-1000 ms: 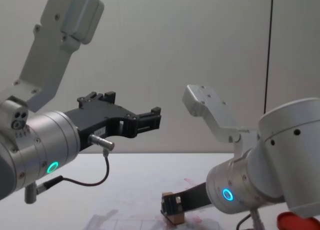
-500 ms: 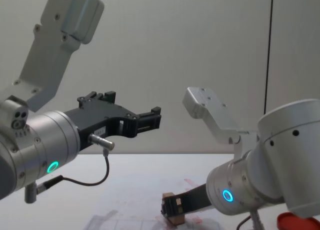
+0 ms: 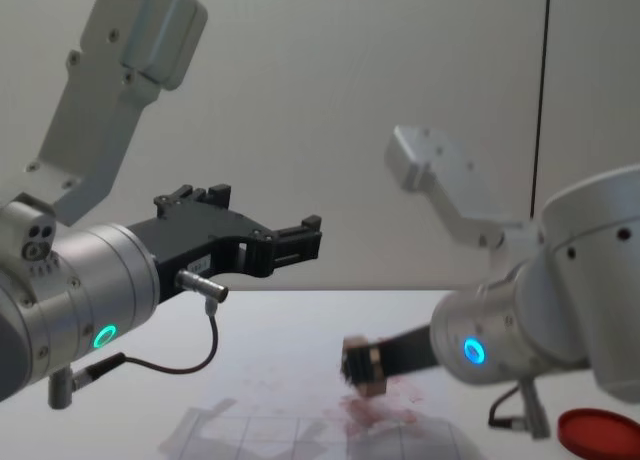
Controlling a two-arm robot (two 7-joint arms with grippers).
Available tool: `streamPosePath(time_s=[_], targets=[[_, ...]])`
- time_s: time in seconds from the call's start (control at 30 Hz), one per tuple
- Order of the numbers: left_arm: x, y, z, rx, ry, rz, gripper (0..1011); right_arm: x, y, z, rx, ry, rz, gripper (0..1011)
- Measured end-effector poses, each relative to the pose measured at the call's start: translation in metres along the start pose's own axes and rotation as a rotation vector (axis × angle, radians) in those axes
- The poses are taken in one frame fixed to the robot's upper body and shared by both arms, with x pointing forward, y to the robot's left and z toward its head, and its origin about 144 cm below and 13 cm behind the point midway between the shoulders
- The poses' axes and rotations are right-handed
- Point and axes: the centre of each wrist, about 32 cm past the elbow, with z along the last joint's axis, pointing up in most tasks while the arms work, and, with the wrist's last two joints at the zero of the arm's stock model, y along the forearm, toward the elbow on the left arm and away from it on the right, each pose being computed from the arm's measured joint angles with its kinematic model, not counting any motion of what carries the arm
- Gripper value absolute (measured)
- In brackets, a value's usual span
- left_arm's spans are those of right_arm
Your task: Use the one hand to pick up the stamp and affix it onto the A4 paper.
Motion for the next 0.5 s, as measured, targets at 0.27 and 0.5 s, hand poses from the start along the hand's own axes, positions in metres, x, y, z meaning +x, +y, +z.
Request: streamPosePath(time_s=[0.27,0.5], targets=[[0.000,0.000,0.000,0.000,0.000,0.000,993,0.008,-0.016,0.012,0.105,-0.003,-0.073,220],[0.000,0.000,0.000,0.000,0.000,0.000,993,0.019,-0.029,0.013,0.152,0.013,-0.152,220]])
